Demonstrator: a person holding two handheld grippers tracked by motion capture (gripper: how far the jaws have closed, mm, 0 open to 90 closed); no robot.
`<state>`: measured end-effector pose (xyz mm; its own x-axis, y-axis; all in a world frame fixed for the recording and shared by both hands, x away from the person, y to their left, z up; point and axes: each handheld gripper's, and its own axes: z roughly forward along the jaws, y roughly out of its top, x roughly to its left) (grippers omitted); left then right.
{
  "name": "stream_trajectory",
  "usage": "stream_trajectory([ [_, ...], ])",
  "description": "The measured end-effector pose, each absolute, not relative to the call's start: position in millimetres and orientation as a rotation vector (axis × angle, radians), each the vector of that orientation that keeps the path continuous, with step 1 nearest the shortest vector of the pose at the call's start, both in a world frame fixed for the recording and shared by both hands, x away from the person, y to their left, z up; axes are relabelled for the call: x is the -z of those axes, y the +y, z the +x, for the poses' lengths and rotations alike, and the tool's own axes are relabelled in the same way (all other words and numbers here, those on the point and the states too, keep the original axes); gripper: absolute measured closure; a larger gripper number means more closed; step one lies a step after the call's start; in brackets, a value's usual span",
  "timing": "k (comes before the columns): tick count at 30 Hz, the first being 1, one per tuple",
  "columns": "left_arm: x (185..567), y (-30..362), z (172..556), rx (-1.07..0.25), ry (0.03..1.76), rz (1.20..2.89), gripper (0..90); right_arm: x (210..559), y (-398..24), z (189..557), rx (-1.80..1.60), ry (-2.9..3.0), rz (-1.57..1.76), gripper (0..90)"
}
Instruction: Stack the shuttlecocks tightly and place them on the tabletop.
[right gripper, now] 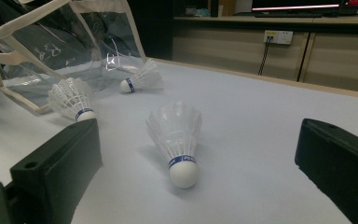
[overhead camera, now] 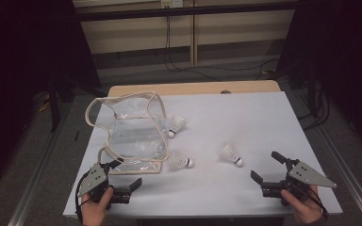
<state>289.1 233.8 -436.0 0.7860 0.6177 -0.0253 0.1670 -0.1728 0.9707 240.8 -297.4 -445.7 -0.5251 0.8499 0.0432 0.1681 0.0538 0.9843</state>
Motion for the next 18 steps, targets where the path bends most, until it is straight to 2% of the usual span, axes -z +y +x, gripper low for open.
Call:
stream_trajectory([
  [18, 435.6, 226.5, 283.5, -0.382, 0.59, 1.755, 0.7, 445.4, -296.2, 241.5, -1.527, 1.766, 1.011, 0.3],
])
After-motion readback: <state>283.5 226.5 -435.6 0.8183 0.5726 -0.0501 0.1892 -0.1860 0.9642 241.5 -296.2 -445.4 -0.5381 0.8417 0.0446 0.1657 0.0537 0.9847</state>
